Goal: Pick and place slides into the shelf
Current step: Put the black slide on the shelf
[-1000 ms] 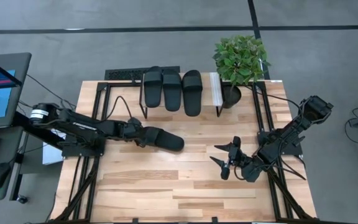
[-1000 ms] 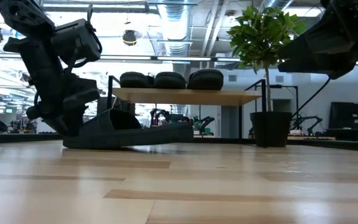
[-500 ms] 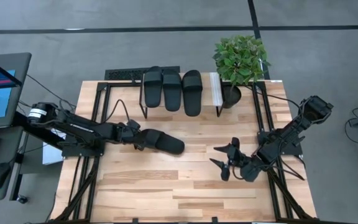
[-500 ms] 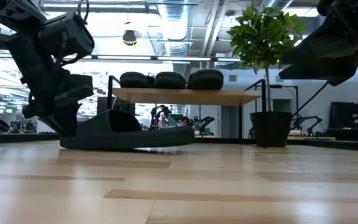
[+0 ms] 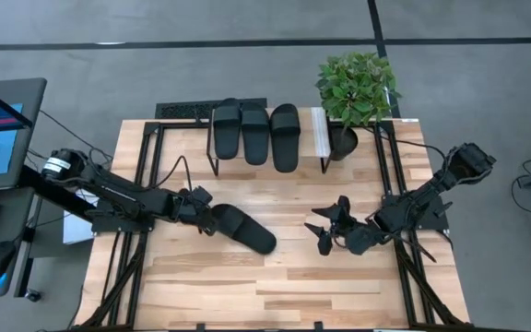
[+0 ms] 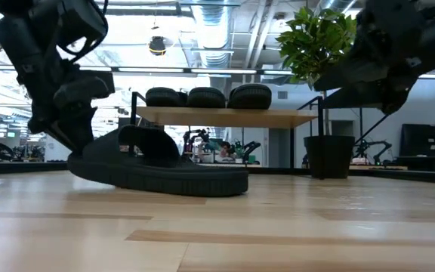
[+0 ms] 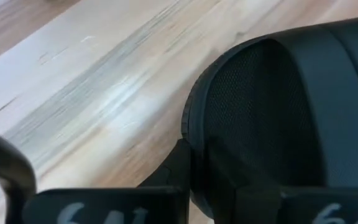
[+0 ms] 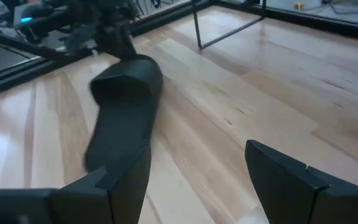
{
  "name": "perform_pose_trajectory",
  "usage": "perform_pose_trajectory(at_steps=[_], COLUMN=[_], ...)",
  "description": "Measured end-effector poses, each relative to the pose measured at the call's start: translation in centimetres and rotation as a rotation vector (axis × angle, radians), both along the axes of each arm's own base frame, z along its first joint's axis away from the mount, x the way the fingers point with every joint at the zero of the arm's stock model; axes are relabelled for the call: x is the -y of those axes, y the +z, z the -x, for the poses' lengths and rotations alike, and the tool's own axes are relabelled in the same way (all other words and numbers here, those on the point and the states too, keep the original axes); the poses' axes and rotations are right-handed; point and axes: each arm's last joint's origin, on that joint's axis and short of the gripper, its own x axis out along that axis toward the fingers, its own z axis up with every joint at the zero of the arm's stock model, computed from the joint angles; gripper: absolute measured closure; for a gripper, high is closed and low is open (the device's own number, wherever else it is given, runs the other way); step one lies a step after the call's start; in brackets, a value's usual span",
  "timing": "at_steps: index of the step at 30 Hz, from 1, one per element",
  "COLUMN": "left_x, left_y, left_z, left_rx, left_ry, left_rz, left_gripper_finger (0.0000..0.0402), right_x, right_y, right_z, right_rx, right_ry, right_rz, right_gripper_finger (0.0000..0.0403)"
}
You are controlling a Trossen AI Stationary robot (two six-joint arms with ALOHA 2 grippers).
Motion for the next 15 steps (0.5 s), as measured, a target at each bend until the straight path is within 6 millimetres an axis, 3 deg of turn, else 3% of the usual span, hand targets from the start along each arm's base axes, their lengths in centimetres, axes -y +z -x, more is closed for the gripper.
perform_pose_trajectory(at_steps=[12,15], left_x=[2.4,2.8], left_y=[2.0,2.7], left_z=[-0.8,-1.0], left_rx=[0.088,0.103], left_ry=[-0.065,-0.083], left_rz=[-0.05,-0.066], left_gripper_finger=[0.039,0.0391], right_x=[0.6,0.1], right_y=[-1.3,-1.9], right_z=[-2.3,-3.0], right_rx=[0.073,0.092], right_ry=[-0.037,-0.003], right_rz=[-0.056,0.001], right_gripper_finger=[0.0148,0.0148])
